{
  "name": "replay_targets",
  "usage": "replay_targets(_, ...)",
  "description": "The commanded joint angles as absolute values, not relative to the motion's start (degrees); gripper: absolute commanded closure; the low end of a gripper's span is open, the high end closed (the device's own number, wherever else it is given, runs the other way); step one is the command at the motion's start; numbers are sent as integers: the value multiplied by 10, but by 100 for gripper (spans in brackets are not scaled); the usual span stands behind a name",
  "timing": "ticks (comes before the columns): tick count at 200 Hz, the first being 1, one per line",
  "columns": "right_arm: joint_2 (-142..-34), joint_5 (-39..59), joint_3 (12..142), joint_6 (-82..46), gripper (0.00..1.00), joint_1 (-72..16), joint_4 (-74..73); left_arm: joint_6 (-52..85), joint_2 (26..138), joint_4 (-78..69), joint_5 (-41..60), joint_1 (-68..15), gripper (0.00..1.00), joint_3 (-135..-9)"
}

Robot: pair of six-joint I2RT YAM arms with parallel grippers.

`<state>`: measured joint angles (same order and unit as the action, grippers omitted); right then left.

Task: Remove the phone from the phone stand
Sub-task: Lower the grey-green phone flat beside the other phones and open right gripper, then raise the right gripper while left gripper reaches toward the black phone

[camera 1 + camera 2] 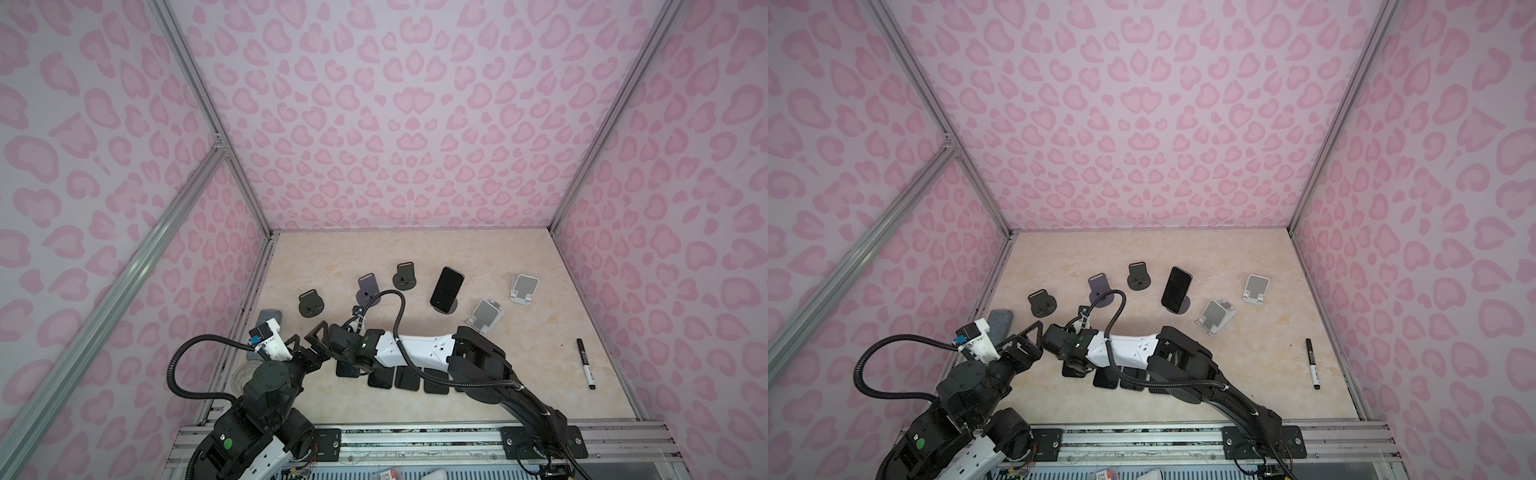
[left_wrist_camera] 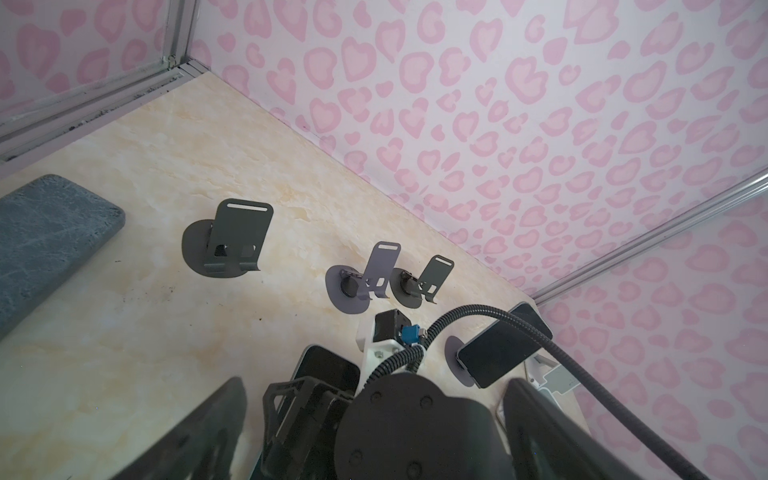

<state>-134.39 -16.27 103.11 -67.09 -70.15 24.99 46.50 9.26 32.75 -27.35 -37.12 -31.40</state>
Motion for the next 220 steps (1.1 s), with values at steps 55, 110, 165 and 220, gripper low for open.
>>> replay_targets(55, -1332, -111, 958, -689, 27, -712, 274, 493, 102, 303, -257, -371, 0, -300)
replay_targets(110, -1322, -127, 952, -670, 23, -712, 264, 497, 126, 297, -260, -371, 0, -308)
replay_targets(165, -1261, -155, 930, -630, 25, -715, 241, 475, 160, 276, -268, -370, 0, -320)
replay_targets(220, -1107, -187, 888, -502, 18, -715, 215, 429, 184, 264, -303, -371, 1, -350)
